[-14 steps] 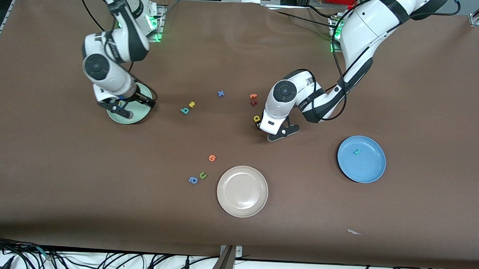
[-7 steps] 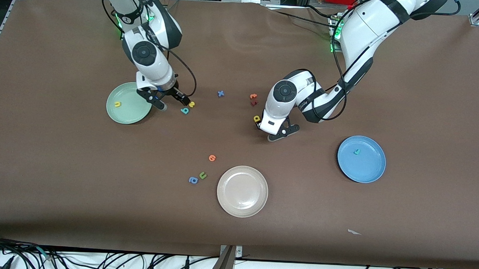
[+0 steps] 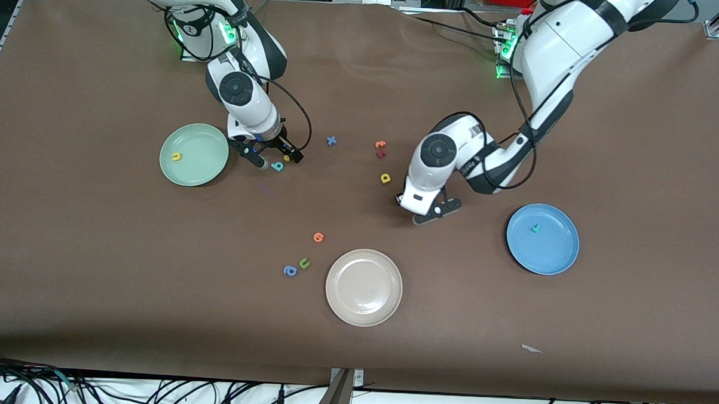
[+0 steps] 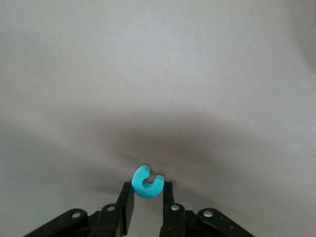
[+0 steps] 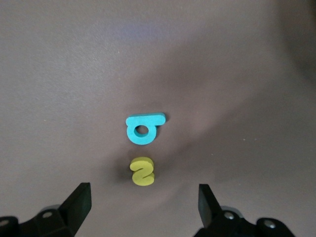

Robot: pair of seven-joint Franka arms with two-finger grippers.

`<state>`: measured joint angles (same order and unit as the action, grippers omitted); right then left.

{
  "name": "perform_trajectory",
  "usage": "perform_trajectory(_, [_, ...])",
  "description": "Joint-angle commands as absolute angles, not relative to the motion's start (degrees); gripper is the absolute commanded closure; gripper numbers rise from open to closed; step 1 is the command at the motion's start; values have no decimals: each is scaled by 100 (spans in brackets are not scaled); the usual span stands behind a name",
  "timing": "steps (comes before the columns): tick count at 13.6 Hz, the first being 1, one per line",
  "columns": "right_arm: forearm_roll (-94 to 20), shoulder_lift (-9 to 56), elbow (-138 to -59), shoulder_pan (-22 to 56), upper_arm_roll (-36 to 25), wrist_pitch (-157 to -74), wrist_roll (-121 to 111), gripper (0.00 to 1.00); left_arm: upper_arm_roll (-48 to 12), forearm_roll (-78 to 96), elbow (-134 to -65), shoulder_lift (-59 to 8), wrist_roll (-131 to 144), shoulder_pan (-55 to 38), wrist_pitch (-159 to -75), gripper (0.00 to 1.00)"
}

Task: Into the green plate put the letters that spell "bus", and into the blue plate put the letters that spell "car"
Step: 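Carry teal c to the blue plate while the right gripper grasps yellow 2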

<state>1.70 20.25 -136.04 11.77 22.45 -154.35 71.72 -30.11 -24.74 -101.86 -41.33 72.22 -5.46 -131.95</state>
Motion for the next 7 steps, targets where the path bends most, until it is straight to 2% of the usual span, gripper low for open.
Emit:
perform_trajectory(1, [167,2215,-13544,1239,2250,-15592,7242,14,-3094,-2366,-9617,-4122,6210,-133,-12238,79])
perform_trajectory(4, [219,2241,-13561,1239,2233,-15592,7172,27,-3094,-2241,-9116,-4104,4672,411,-11165,79])
perform_trajectory(7, [220,2259,-13570,1239,2232,-15592,7163,27,-3085,-2276,-9018,-4070,3362,983,-10899,79])
